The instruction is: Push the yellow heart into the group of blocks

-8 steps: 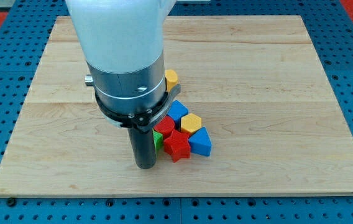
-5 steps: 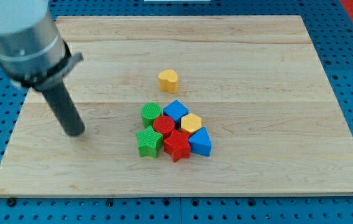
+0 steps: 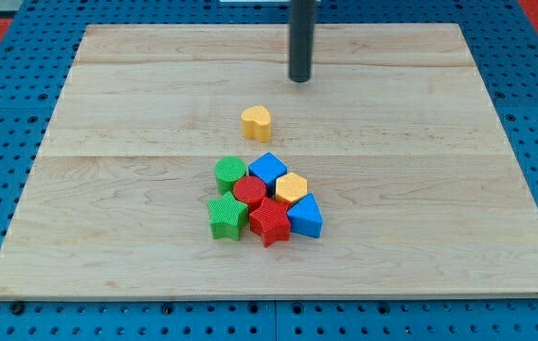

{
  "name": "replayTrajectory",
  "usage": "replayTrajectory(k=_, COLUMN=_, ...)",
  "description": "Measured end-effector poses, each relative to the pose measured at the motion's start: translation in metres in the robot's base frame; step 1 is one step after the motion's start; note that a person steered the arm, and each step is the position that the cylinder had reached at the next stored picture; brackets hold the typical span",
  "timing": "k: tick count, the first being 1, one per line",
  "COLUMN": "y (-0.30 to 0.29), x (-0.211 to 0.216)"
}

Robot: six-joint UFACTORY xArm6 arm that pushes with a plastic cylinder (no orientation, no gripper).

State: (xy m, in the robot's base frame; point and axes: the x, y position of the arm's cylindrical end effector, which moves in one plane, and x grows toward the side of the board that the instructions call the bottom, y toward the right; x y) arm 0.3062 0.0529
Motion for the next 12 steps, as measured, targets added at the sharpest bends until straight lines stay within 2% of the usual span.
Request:
replayTrajectory(k=2, y=-0.013, x=0.053)
replayTrajectory(k=3, y=-0.062, x=0.089)
replayTrajectory(k=5, y=-0.174, x=0.109)
replayTrajectory(k=7, y=-0.180, x=0.139)
replayTrajectory(k=9, y=-0.191, x=0.117)
replayTrajectory(k=10, y=-0.243, x=0.105)
replayTrajectory(k=11, y=-0.246, x=0.128)
replayTrajectory(k=12, y=-0.219, x=0.150)
